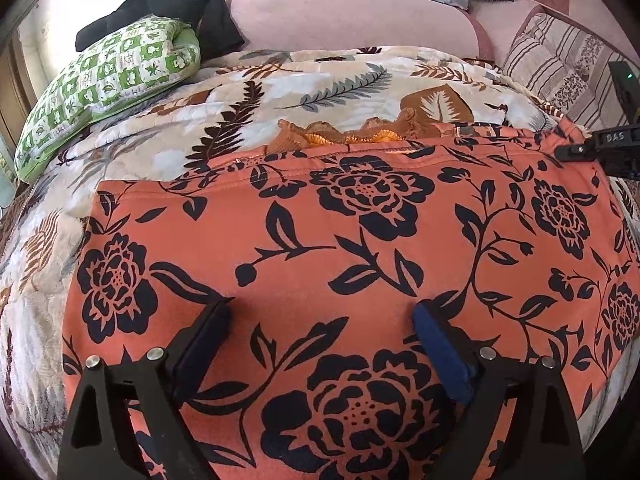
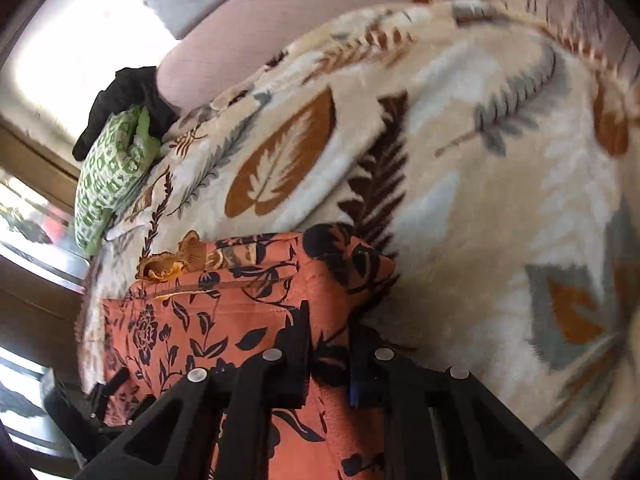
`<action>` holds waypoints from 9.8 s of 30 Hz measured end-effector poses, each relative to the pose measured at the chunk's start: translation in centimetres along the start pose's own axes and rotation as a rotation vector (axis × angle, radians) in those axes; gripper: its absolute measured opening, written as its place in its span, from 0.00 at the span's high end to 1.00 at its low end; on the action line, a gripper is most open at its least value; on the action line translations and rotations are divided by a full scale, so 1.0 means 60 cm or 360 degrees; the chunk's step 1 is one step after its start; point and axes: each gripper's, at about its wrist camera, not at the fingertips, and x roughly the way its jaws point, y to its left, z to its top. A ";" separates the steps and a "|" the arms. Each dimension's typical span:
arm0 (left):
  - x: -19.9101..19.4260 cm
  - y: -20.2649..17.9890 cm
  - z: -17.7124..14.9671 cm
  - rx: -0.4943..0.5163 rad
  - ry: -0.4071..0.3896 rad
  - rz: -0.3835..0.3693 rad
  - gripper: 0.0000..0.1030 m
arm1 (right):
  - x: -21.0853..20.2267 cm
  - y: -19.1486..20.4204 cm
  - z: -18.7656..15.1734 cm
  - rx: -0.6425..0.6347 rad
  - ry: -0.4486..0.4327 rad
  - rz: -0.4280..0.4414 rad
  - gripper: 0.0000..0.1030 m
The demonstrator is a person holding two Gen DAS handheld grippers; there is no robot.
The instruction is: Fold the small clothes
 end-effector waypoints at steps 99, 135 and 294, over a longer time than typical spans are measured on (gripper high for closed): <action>-0.175 0.377 -0.188 -0.0942 -0.0318 0.0081 0.04 | -0.026 0.465 -0.154 -0.0535 0.0051 -0.0536 0.01; -0.199 0.414 -0.210 -0.1074 -0.0397 0.0034 0.03 | -0.035 0.525 -0.315 -0.0425 -0.0036 0.0278 0.75; -0.014 0.363 0.012 -0.0641 0.0049 -0.0438 0.39 | 0.012 0.393 -0.205 -0.0166 0.0174 0.0257 0.03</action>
